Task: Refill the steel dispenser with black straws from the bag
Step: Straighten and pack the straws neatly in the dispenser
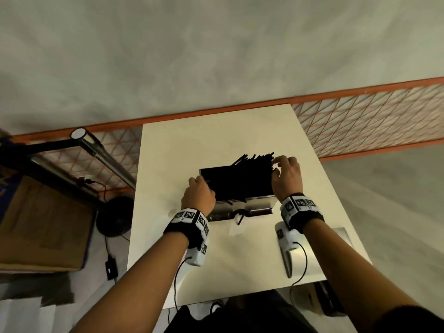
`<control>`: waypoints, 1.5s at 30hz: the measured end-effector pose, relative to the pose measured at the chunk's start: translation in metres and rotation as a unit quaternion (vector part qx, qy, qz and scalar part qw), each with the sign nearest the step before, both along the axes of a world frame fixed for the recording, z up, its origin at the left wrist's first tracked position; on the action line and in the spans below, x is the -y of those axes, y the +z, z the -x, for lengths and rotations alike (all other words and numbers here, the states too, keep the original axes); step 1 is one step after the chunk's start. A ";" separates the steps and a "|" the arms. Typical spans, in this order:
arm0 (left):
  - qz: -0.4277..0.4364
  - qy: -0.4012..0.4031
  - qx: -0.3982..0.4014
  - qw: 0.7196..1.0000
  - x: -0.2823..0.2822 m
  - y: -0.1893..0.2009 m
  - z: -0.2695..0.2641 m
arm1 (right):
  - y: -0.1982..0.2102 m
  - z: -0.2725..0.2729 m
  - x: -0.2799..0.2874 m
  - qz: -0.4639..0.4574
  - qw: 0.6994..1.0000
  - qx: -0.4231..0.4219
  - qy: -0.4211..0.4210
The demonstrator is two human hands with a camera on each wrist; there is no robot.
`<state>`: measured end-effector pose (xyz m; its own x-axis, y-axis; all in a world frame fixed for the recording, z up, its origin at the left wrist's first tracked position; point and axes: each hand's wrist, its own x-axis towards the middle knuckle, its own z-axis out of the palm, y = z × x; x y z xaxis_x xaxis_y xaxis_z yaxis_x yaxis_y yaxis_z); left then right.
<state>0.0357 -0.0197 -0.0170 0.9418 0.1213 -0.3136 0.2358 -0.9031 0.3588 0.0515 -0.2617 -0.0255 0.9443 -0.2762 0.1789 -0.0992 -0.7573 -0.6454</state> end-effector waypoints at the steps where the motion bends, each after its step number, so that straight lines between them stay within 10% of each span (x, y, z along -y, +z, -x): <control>1: -0.007 0.004 -0.002 1.000 0.002 -0.001 -0.003 | -0.001 -0.001 0.001 -0.022 0.999 -0.025 -0.012; 8: -0.032 0.026 -0.044 0.998 -0.002 -0.011 -0.016 | -0.008 -0.002 0.018 -0.163 0.957 -0.234 -0.049; 19: -0.086 -0.030 -0.077 0.993 -0.009 -0.013 -0.020 | -0.016 -0.006 0.031 -0.255 0.910 -0.326 -0.032; 36: -0.084 -0.053 -0.023 0.995 -0.008 -0.005 0.021 | -0.015 0.017 0.030 -0.118 0.952 -0.283 -0.001; 45: 0.056 -0.212 0.045 0.975 0.010 -0.041 0.040 | -0.016 0.034 0.011 -0.159 0.974 -0.161 0.020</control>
